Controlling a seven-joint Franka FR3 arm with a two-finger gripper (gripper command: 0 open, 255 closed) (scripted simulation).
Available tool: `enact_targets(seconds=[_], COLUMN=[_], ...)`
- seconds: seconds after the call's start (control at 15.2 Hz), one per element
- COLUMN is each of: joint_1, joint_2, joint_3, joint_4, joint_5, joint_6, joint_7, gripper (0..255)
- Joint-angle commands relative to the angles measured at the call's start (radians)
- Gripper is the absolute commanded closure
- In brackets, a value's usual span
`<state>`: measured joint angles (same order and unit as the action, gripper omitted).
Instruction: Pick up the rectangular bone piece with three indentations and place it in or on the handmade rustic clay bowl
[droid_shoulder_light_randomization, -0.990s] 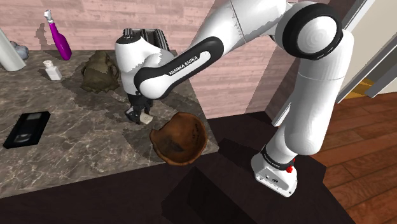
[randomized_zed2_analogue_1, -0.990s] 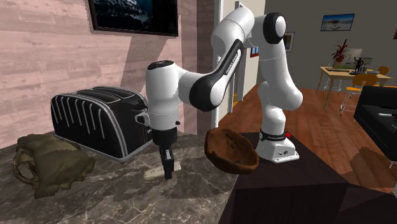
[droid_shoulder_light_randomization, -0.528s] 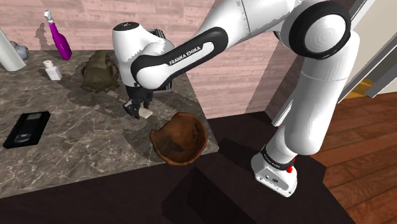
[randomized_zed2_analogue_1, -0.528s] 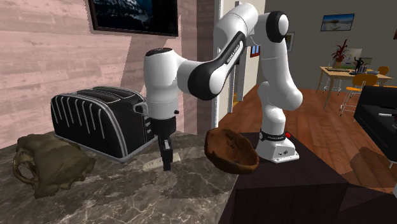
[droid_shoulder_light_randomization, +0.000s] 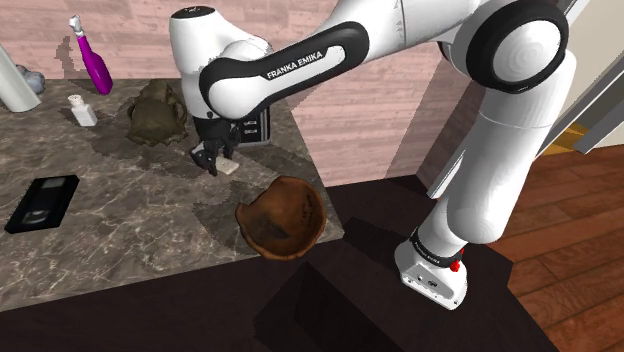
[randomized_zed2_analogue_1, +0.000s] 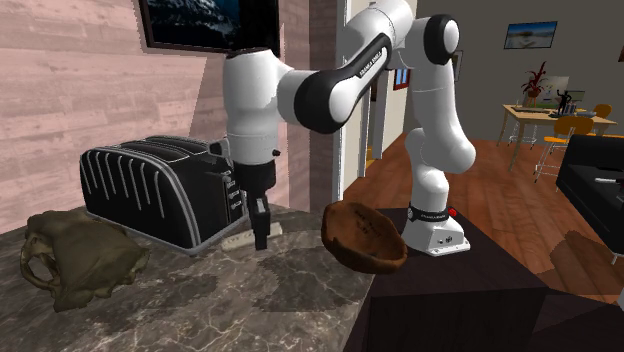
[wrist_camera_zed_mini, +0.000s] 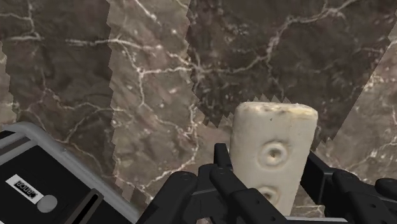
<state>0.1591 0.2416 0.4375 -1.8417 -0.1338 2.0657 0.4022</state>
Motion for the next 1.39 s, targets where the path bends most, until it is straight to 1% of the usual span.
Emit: enact_targets(seconds=[0.0,0.66,1.25,1.32], joint_1=[-0.001,-0.003,-0.001,-0.001], joint_2=[-0.010,-0.045,-0.058,-0.058], joint_3=[0.002,0.008,0.011,0.011], joint_4=[0.014,0.106,0.212,0.212], joint_5=[0.006,0.027,0.036,0.036], joint_6=[-0.023,-0.146,-0.263,-0.263], joint_7=[-0.003,-0.019,-0.027,-0.027], gripper=[255,255,255,255])
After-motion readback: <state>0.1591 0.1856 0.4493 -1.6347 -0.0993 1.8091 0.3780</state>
